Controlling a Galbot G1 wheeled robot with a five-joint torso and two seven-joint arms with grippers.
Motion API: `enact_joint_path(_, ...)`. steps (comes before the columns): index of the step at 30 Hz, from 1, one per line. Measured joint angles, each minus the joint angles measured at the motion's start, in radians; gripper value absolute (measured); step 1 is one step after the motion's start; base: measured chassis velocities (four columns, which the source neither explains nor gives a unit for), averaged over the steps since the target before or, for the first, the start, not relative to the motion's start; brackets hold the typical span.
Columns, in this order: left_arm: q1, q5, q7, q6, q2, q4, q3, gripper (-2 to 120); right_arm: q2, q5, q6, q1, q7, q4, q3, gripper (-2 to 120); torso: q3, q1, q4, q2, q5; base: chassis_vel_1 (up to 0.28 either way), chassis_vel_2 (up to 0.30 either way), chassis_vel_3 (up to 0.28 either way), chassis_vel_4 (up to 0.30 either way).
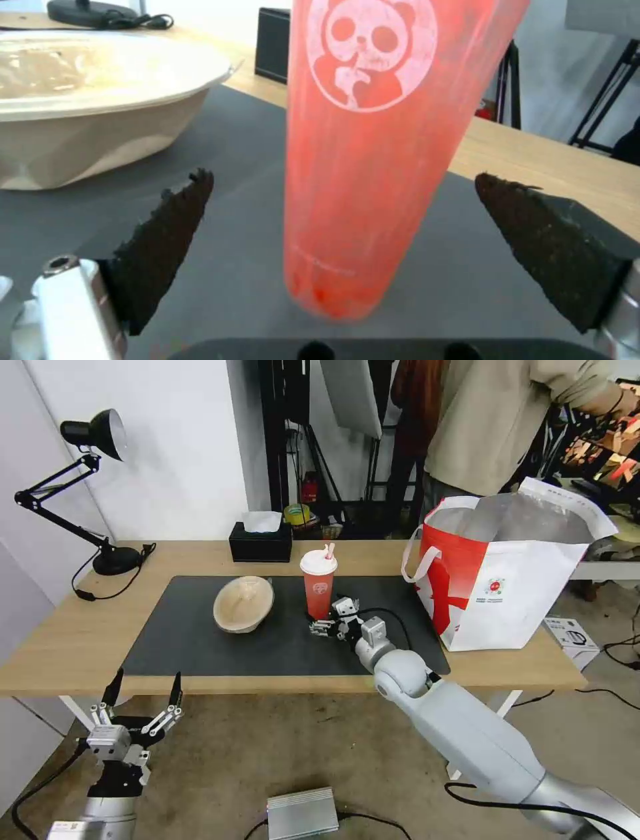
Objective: Pick up the trash from the table and place it into the takeout bag.
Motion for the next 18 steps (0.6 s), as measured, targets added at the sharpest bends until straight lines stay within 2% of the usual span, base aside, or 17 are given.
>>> enact_joint_path(18, -0.012, -0.005, 0.0, 0.0, 0.021, 0.027, 0.004, 100, 0.082, -0.047, 0.051, 0.033, -0.005, -0.157, 0.011, 100, 0.0, 0.0, 0.0, 0.0, 0.0, 0.0, 0.0, 0.0, 0.0)
